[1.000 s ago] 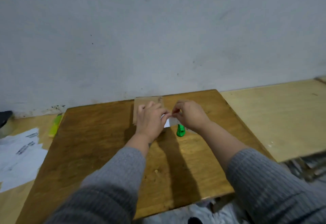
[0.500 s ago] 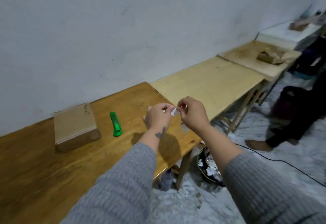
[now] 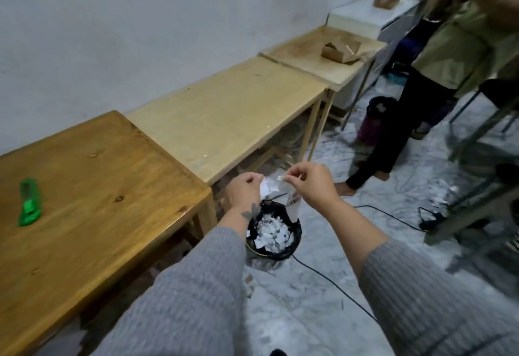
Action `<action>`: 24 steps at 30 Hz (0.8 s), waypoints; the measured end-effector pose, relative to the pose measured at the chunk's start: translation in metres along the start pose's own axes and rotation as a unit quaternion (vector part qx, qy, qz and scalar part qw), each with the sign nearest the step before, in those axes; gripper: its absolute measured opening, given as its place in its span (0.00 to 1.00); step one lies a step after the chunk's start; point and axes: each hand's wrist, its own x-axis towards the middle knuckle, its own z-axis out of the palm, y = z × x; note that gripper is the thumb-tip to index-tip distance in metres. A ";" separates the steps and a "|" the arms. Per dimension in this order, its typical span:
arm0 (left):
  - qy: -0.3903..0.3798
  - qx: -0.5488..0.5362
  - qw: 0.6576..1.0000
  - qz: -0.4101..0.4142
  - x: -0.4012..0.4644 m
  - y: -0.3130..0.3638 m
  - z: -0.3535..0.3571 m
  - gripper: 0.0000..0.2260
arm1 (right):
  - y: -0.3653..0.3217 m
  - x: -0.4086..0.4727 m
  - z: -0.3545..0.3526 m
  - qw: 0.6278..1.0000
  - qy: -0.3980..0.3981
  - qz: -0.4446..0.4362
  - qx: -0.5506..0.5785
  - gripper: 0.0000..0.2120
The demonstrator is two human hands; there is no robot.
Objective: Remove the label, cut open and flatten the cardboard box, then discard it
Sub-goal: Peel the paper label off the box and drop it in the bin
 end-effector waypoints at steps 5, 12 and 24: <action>0.031 0.119 0.992 0.041 0.002 0.010 0.054 0.07 | 0.043 0.007 -0.022 0.996 -0.025 0.035 0.073 0.03; -0.038 -0.009 0.999 0.007 0.015 0.013 0.091 0.09 | 0.082 0.029 -0.013 0.992 -0.020 0.098 0.077 0.03; 0.022 0.108 0.993 0.033 0.099 0.026 0.134 0.06 | 0.123 0.114 0.003 0.979 -0.065 0.154 0.112 0.18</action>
